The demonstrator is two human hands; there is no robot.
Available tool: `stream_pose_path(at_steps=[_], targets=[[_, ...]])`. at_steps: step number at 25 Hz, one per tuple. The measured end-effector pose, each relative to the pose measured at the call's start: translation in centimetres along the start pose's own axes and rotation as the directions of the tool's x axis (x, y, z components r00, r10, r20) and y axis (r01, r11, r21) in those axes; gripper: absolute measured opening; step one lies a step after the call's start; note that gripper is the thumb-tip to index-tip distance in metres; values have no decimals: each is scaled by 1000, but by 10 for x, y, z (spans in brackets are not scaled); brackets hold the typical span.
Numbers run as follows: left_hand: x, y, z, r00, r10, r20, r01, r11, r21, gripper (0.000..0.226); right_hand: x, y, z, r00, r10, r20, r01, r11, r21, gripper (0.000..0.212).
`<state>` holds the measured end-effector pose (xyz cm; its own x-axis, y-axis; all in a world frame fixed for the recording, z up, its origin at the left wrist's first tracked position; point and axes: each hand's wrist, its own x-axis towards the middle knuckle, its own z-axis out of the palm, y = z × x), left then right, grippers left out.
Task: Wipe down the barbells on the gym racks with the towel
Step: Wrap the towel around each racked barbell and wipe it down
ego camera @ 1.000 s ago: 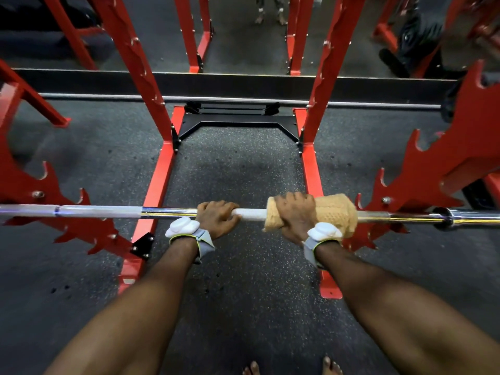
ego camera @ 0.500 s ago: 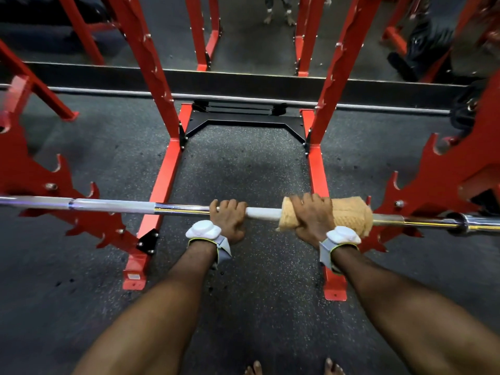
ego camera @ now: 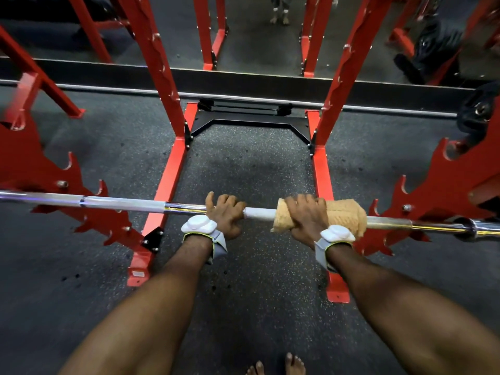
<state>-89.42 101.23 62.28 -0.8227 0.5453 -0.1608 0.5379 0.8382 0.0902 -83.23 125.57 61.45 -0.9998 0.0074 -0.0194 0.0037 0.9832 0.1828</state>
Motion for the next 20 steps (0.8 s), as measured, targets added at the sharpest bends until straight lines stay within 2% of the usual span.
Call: stream_pose_path(at_steps=[3,5,7,9,11,13,14,16,20], targets=[[-4,1,5,1000,0,-27,0,1000,5,63,15,-54,-17,998,-24,64,22,999,25,65],[-6,1,11,992,-8,-128,7,1000,-5,60,21,-77,-26,994,-88,70,83,995,64,70],[-8,-5,10,988,-12,-154,11,1000,-9,59,22,-69,-28,981,-188,54,182,979,94,76],[-10,-10,6,995,-31,-98,29,999,-30,60,17,-36,-18,965,-262,23,257,958,124,81],[-16,-13,4,992,-60,-115,54,997,-50,59,13,-17,-6,981,-192,-1,192,979,66,77],[-23,-19,3,980,-93,-179,74,991,-110,58,15,-40,-12,995,-95,35,94,995,19,71],[-25,-23,2,978,-103,-182,80,988,-129,61,18,-61,-19,993,-90,73,89,996,19,72],[-26,-35,0,982,-104,-157,83,988,-132,68,24,-95,-32,981,-145,132,142,989,33,79],[-23,-75,-4,966,-83,-243,47,988,-150,63,30,-79,-31,972,-226,59,219,970,105,83]])
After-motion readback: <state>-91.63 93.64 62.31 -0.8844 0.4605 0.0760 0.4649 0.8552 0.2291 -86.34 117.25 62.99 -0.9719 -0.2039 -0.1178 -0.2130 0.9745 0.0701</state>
